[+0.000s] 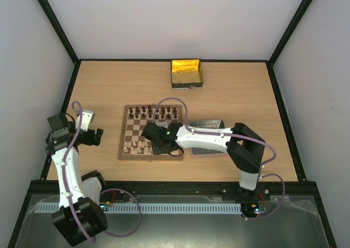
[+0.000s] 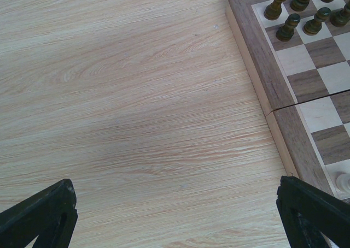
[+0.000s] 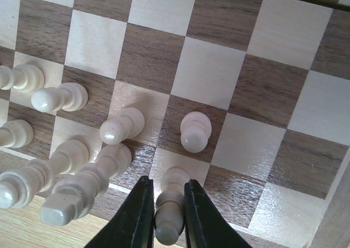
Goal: Set up the chess pieces on the board
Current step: Place the chess piece on the chessboard.
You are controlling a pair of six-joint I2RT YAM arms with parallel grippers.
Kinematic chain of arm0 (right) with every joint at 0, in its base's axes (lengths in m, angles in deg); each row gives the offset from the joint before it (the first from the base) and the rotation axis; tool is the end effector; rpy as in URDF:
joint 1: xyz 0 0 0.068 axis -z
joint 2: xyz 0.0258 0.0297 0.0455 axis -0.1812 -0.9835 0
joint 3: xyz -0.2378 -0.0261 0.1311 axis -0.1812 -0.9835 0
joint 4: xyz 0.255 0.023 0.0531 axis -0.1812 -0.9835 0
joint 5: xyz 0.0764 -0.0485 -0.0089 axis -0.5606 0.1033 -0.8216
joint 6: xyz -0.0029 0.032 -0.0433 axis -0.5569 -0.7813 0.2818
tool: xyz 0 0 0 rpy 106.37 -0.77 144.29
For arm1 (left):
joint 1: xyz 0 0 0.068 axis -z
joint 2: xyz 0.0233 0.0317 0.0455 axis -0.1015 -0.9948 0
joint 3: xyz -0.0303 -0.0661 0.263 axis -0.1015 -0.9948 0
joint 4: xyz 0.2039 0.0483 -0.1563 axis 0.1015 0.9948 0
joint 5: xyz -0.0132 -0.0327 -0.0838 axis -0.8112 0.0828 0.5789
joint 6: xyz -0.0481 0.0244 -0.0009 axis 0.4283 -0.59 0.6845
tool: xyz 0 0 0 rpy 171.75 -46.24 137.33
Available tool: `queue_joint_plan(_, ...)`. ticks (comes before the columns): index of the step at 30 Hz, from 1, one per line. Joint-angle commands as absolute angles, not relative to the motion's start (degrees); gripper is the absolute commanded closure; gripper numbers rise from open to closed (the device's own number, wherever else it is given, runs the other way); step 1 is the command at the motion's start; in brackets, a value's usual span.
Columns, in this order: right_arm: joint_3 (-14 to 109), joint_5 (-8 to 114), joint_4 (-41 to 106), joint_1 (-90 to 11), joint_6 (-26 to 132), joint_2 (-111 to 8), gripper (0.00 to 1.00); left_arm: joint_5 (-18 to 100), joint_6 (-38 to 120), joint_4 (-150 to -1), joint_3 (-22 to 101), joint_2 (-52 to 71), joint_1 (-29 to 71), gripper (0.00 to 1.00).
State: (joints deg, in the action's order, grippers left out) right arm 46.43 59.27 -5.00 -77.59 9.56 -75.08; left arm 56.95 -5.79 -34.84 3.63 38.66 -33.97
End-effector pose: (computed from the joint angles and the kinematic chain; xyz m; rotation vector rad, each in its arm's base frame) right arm 0.1429 0.3412 0.1951 -0.4372 2.8888 0.4905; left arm 0.1479 0.0626 0.2423 0.3338 2.2967 0.0460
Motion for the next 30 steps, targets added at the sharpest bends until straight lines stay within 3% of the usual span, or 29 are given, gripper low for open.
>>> queue_joint_plan(1,48.1,59.6,-4.3,-78.1,9.9,-76.0,0.86,57.7,-6.0,-34.6,3.0,38.4,-33.9,0.01)
queue_joint_plan(12,47.7,60.1,-4.9,-78.1,9.8,-75.3,0.79,57.7,-6.0,-34.6,2.9,38.3,-33.9,0.01)
queue_joint_plan(30,50.4,66.5,-12.8,-78.1,10.9,-70.9,0.76,57.8,-6.0,-34.5,3.0,38.4,-33.8,0.01)
